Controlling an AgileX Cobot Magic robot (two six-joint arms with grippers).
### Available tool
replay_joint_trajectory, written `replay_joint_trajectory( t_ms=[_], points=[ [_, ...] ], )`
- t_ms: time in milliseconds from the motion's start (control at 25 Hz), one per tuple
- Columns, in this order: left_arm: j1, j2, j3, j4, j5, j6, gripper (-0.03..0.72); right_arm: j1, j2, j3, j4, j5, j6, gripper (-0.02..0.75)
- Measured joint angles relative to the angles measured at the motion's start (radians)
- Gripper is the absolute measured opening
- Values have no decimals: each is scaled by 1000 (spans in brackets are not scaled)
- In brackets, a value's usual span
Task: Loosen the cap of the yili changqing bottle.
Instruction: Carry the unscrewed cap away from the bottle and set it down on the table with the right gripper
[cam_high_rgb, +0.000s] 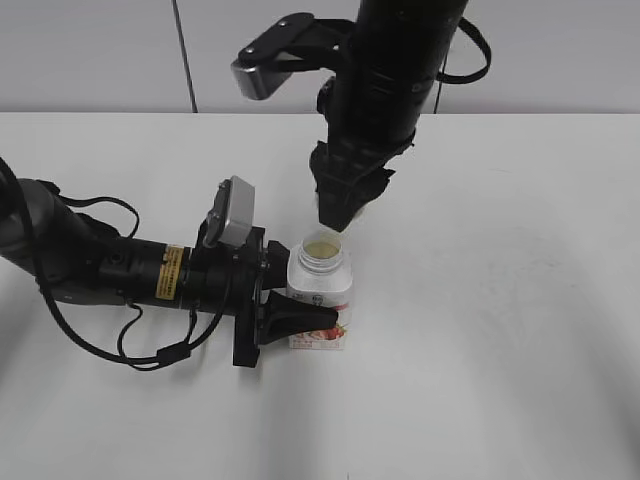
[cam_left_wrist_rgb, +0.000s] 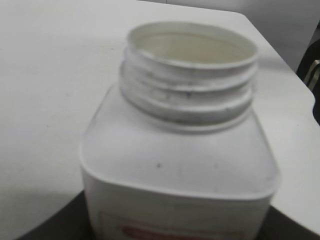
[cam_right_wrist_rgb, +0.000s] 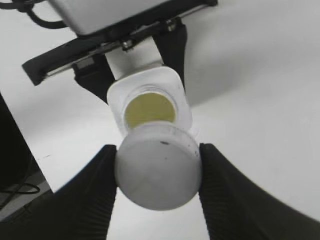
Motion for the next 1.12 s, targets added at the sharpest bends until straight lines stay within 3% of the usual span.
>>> replay_joint_trajectory(
  t_ms=[160, 440, 680, 1120],
  points=[
    [0, 0, 0, -1, 0, 0, 367, -49, 0, 0, -16, 0, 162, 395],
    [0, 0, 0, -1, 0, -1, 367, -214, 0, 17, -22, -76, 370, 395],
    [0, 0, 0, -1, 0, -1, 367, -346, 0, 172, -18, -208, 507, 395],
    [0, 0, 0, -1, 0, -1, 367, -564, 0, 468, 77, -464, 529, 395]
  ],
)
